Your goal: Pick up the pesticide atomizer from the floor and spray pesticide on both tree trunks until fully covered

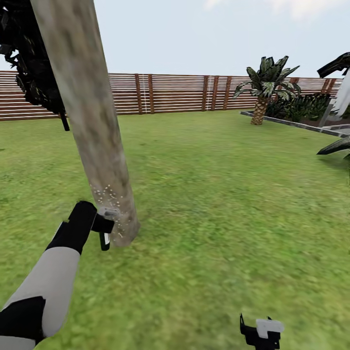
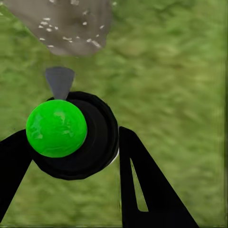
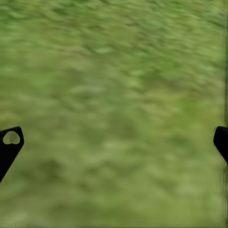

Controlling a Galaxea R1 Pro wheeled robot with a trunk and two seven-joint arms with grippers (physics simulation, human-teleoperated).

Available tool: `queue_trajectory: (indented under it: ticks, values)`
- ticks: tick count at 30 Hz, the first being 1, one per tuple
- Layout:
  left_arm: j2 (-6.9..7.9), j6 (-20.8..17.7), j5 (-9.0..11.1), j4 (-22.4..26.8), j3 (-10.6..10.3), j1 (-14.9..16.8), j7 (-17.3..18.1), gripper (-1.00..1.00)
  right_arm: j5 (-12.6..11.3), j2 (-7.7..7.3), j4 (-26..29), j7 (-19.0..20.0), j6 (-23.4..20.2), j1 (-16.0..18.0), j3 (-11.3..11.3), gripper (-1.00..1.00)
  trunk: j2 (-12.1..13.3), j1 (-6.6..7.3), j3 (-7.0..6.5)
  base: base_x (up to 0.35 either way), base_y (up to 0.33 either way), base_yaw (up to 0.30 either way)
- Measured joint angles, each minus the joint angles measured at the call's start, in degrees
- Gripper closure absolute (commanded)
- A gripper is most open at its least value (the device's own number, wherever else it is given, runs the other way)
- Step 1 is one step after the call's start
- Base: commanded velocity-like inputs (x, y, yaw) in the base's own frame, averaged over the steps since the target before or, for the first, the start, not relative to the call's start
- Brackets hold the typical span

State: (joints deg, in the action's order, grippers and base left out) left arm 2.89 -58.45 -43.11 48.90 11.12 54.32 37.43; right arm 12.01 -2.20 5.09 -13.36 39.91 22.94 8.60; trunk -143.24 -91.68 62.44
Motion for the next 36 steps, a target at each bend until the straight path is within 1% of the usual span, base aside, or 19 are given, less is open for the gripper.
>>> queue_trajectory:
  ticks: [6, 7, 9, 10, 12, 13, 15, 16, 17, 18, 21, 22, 23, 26, 29, 31, 32, 34, 36]
  values:
    - [0.23, 0.4, 0.1, -0.1, 0.3, -4.7, 0.0, 1.00, 0.0, -0.03, 0.0, 0.4, 0.1, 0.0, -0.1, -1.00, 0.0, 0.00, 0.00, 0.000, -0.271, 0.000]
    - [0.26, 0.5, 0.3, -0.1, 0.3, -5.6, 0.0, 1.00, 0.1, -0.25, 0.0, 2.9, 0.1, 0.0, -0.1, -1.00, 0.0, 0.00, 0.00, 0.000, -0.271, 0.000]
    - [0.30, 0.6, 0.4, -0.1, 0.4, -6.7, 0.0, 1.00, 0.1, -0.45, 0.0, 9.8, 0.0, 0.0, -0.1, -1.00, 0.0, 0.00, 0.00, 0.000, -0.271, 0.000]
    - [0.33, 0.6, 0.4, -0.1, 0.5, -7.3, 0.0, 1.00, 0.0, -0.49, 0.0, 11.9, 0.0, 0.0, -0.1, -1.00, 0.0, 0.00, 0.00, 0.000, -0.271, 0.000]
    - [0.46, 0.7, 0.3, -0.1, 0.8, -8.0, -0.3, 1.00, 0.0, -0.51, 0.0, 13.4, 0.0, 0.0, 0.0, -1.00, 0.0, 0.00, 0.00, 0.000, -0.271, 0.000]
    - [0.58, 0.7, 0.4, -0.1, 0.9, -8.2, -0.8, 1.00, 0.0, -0.52, 0.0, 13.7, 0.0, 0.0, 0.0, -1.00, 0.0, 0.00, 0.00, 0.026, -0.271, 0.000]
    - [0.84, 0.8, 0.2, -0.2, 2.3, -8.4, -3.3, 1.00, 0.0, -0.52, 0.0, 14.0, 0.0, 0.0, 0.0, -1.00, 0.0, 0.00, 0.00, 0.053, -0.271, 0.002]
    - [0.85, 0.9, 0.1, -0.2, 3.8, -8.5, -5.2, 1.00, 0.0, -0.53, 0.0, 14.1, 0.0, 0.0, 0.0, -1.00, 0.0, 0.00, 0.00, 0.072, -0.271, 0.121]
    - [0.77, 1.3, 0.2, -0.3, 6.3, -8.5, -7.3, 1.00, -0.1, -0.53, -0.1, 14.1, 0.0, 0.0, 0.0, -1.00, 0.0, 0.00, 0.00, 0.076, -0.271, 0.196]
    - [0.74, 1.8, 0.7, -1.0, 7.8, -8.5, -7.8, 1.00, -0.1, -0.53, -0.1, 14.1, 0.0, 0.0, 0.0, -1.00, 0.0, 0.00, 0.00, 0.088, -0.271, 0.225]
    - [0.65, 3.9, 0.7, -2.7, 11.0, -8.5, -8.3, 1.00, -0.1, -0.53, -0.1, 14.1, 0.0, 0.0, 0.0, -1.00, 0.0, 0.00, 0.00, 0.161, -0.236, 0.256]
    - [0.59, 5.2, 0.6, -3.2, 12.4, -8.5, -8.8, 1.00, -0.1, -0.53, -0.1, 14.1, 0.0, 0.0, 0.0, -1.00, 0.0, 0.00, 0.00, 0.224, -0.191, 0.273]
    - [0.57, 5.7, 0.6, -3.4, 12.9, -8.5, -9.5, 1.00, -0.1, -0.53, -0.1, 14.1, 0.0, 0.0, 0.0, -1.00, 0.0, 0.00, 0.00, 0.231, -0.174, 0.274]
    - [0.33, 6.0, 1.0, -3.7, 13.4, -8.6, -10.6, 1.00, -0.1, -0.53, -0.1, 14.1, 0.0, 0.0, 0.0, -1.00, 0.0, 0.00, 0.00, 0.103, -0.059, 0.276]
    - [-0.10, 6.1, 1.1, -3.7, 13.5, -9.6, -10.9, 1.00, -0.1, -0.53, -0.1, 14.1, 0.0, 0.0, 0.0, -1.00, 0.0, 0.00, 0.00, 0.013, -0.007, 0.277]
    - [-0.79, 6.0, 2.1, -4.2, 13.5, -10.3, -10.8, 1.00, -0.1, -0.53, -0.1, 14.1, 0.0, 0.0, 0.0, -1.00, 0.0, 0.00, 0.00, 0.002, -0.001, 0.277]
    - [-1.50, 6.1, 3.0, -5.8, 13.5, -11.1, -10.9, 1.00, -0.1, -0.53, -0.1, 14.1, 0.0, 0.0, 0.0, -1.00, 0.0, 0.00, 0.00, 0.001, 0.000, 0.277]
    - [-1.85, 6.3, 3.1, -7.2, 13.5, -11.5, -10.9, 1.00, -0.1, -0.53, -0.1, 14.1, 0.1, 0.0, 0.0, -1.00, 0.0, 0.00, 0.00, 0.050, -0.027, 0.277]
    - [-1.75, 6.4, 3.7, -7.4, 13.5, -11.6, -11.0, 1.00, -0.1, -0.53, -0.1, 14.1, 0.1, 0.0, 0.0, -1.00, 0.0, 0.00, 0.00, 0.162, -0.132, 0.271]
